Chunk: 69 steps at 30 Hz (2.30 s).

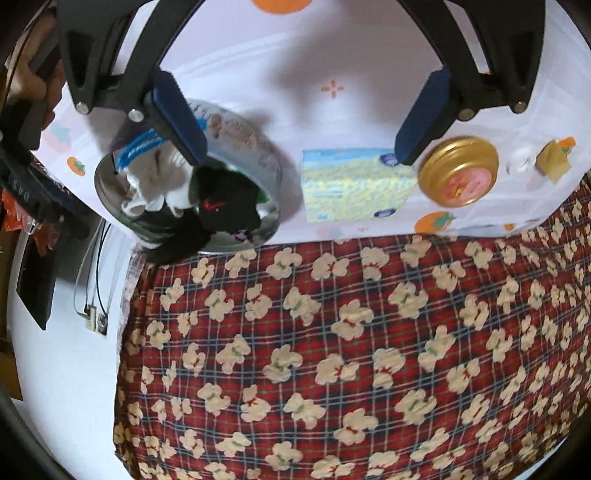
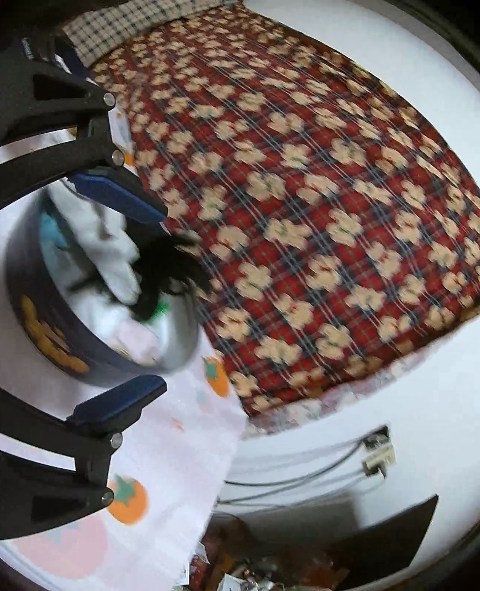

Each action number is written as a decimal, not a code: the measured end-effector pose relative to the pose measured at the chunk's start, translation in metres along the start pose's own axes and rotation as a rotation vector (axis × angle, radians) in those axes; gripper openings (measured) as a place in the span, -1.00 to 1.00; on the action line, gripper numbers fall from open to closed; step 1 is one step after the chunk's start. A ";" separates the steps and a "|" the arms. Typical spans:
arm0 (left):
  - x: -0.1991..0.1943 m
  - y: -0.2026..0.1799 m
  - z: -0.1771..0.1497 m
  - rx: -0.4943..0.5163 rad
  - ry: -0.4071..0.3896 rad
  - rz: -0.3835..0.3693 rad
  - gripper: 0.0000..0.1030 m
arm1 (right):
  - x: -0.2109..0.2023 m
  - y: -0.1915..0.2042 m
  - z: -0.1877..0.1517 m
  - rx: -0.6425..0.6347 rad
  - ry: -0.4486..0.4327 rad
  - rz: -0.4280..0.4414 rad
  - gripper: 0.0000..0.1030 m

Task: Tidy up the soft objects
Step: 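Open both tools to drop the plush and glove into the tin, then withdraw both tools from the tin toward the yellow sponge and white tape roll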

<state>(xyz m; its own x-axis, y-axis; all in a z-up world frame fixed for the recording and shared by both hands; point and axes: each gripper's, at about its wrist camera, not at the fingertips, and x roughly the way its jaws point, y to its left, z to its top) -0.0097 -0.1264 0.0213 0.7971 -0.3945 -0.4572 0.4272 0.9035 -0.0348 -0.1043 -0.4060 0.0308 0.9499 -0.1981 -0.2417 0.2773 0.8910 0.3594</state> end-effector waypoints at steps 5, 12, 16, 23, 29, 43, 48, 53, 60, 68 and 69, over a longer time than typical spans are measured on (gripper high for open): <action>-0.009 0.005 -0.007 0.022 -0.008 0.024 1.00 | -0.013 0.033 -0.019 -0.068 0.089 0.080 0.67; -0.015 0.016 -0.008 -0.010 -0.003 -0.005 1.00 | -0.024 0.087 -0.044 -0.087 0.215 0.259 0.67; -0.022 0.021 -0.009 -0.001 -0.011 0.011 1.00 | 0.016 0.108 -0.052 -0.146 0.327 0.183 -0.37; -0.035 0.048 -0.006 -0.029 -0.029 0.044 1.00 | 0.064 0.085 -0.038 -0.164 0.351 -0.032 -0.57; -0.031 0.067 -0.009 -0.048 -0.003 0.064 1.00 | 0.056 0.065 -0.027 -0.080 0.334 -0.014 -0.38; -0.036 0.123 -0.024 -0.073 0.043 0.209 1.00 | 0.005 0.099 -0.041 0.038 0.107 -0.038 0.59; -0.046 0.147 -0.029 -0.100 0.033 0.230 1.00 | 0.006 0.142 -0.057 -0.012 0.101 0.018 0.59; -0.052 0.172 -0.036 -0.134 0.033 0.260 1.00 | 0.008 0.186 -0.073 -0.057 0.107 0.084 0.59; -0.060 0.202 -0.044 -0.158 0.027 0.295 1.00 | 0.010 0.237 -0.096 -0.096 0.123 0.163 0.59; -0.064 0.257 -0.061 -0.203 0.059 0.362 1.00 | 0.022 0.291 -0.121 -0.184 0.179 0.244 0.59; -0.064 0.266 -0.063 -0.210 0.064 0.380 1.00 | 0.024 0.298 -0.124 -0.196 0.188 0.257 0.59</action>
<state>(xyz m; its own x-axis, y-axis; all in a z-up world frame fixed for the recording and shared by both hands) 0.0256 0.1494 -0.0142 0.8501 -0.0222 -0.5261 0.0074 0.9995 -0.0302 -0.0169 -0.0948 0.0204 0.9368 0.1046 -0.3339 -0.0171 0.9668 0.2549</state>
